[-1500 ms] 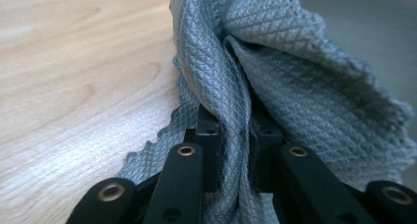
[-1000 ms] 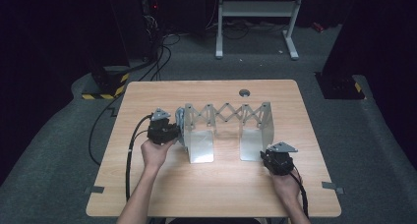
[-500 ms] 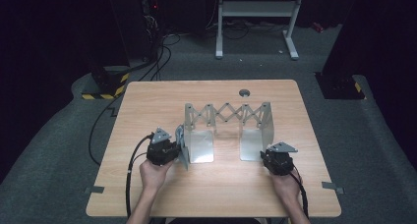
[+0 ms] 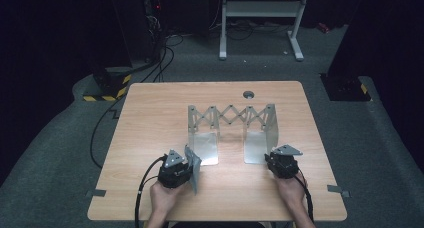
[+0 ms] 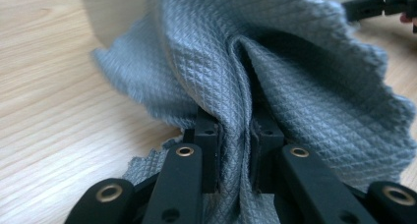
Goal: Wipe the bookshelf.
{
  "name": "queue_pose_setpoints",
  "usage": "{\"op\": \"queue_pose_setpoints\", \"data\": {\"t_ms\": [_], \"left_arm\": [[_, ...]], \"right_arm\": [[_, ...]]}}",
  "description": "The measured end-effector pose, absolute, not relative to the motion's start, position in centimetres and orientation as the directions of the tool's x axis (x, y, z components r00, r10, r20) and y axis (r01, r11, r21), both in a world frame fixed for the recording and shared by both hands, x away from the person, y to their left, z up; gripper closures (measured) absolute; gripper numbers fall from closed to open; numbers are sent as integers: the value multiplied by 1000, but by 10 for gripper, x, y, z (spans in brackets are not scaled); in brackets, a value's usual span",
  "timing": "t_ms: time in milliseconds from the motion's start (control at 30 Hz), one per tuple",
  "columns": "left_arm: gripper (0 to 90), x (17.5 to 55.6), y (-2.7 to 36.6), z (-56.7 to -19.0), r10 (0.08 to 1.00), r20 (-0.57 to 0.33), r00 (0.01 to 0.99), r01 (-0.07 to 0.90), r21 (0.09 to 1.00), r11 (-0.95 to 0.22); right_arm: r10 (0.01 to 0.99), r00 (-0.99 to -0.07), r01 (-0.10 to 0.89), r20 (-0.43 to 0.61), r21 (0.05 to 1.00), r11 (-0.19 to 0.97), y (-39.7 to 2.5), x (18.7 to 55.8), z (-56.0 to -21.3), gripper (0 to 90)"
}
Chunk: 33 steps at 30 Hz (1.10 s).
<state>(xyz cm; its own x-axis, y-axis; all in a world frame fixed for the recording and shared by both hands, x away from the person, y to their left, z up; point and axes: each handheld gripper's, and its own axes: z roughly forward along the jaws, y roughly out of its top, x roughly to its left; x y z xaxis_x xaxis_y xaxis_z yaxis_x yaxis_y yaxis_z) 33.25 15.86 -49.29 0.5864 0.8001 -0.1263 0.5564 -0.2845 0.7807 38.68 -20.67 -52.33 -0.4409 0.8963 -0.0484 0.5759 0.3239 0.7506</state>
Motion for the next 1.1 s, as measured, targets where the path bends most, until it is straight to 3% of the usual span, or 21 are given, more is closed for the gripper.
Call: {"op": "queue_pose_setpoints", "data": {"t_ms": [433,1100], "left_arm": [[777,354,130,-501,810,-86,581,531,794,-296],[777,371,151,-503,856,-122,503,563,798,-217]], "right_arm": [[896,-441,576,-50,751,325,-206,387,-523,755],[896,-442,575,-51,751,326,-207,387,-523,755]]}}
